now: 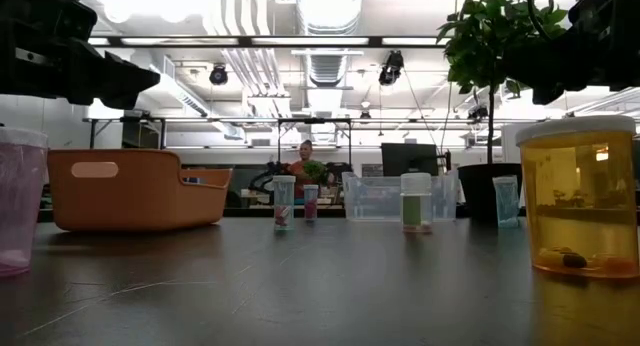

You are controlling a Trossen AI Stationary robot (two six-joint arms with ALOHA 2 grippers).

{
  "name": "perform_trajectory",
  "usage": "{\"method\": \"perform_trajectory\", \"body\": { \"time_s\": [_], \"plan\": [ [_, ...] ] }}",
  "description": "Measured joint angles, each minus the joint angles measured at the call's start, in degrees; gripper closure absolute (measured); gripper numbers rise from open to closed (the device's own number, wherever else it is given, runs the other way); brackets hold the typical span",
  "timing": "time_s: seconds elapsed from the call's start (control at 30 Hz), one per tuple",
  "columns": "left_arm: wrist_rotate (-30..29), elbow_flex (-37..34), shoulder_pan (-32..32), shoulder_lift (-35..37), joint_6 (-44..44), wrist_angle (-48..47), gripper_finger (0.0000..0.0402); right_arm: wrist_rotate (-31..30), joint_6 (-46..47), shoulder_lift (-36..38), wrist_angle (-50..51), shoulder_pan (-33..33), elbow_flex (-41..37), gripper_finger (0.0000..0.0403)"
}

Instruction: Pick and place medicine bottles into bin by pill shape (circle, oval)

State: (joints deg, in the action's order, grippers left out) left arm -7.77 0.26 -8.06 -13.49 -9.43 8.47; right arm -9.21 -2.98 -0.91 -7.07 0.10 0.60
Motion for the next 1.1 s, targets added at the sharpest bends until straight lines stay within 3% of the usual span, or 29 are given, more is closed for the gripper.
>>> {"method": "perform_trajectory", "body": {
  "time_s": [0.07, 0.27, 0.37, 0.47, 0.57, 0.97, 1.1],
  "plan": [
    [0.00, 0.00, -0.01, 0.00, 0.00, -0.02, 0.0366, 0.03, 3.32, 0.01, -0.06, -0.02, -0.01, 0.0275],
    [-0.02, -0.01, -0.02, -0.01, 0.20, 1.38, 0.0366, 0.02, 34.03, 0.02, -0.93, -0.02, -0.01, 0.0275],
    [-0.01, -0.01, -0.01, -0.24, 7.84, 8.58, 0.0366, 0.02, 40.45, 0.00, -0.92, -0.02, -0.02, 0.0275],
    [-0.02, -0.01, 0.00, -0.35, 23.83, 18.20, 0.0366, 0.02, 41.08, 0.01, -0.94, -0.02, -0.01, 0.0275],
    [-0.02, -0.01, 0.07, -0.02, 28.40, 23.10, 0.0366, 0.05, 39.32, 0.00, -0.92, -0.02, 0.00, 0.0275],
    [-0.13, -0.03, 0.07, 0.06, 25.08, 30.35, 0.0366, -0.01, 35.19, 0.01, -0.45, -0.02, 0.00, 0.0275],
    [-1.94, -0.03, 0.07, 0.01, 22.35, 31.47, 0.0366, -4.79, 34.62, 0.02, -1.95, -0.02, -0.02, 0.0275]
  ]
}}
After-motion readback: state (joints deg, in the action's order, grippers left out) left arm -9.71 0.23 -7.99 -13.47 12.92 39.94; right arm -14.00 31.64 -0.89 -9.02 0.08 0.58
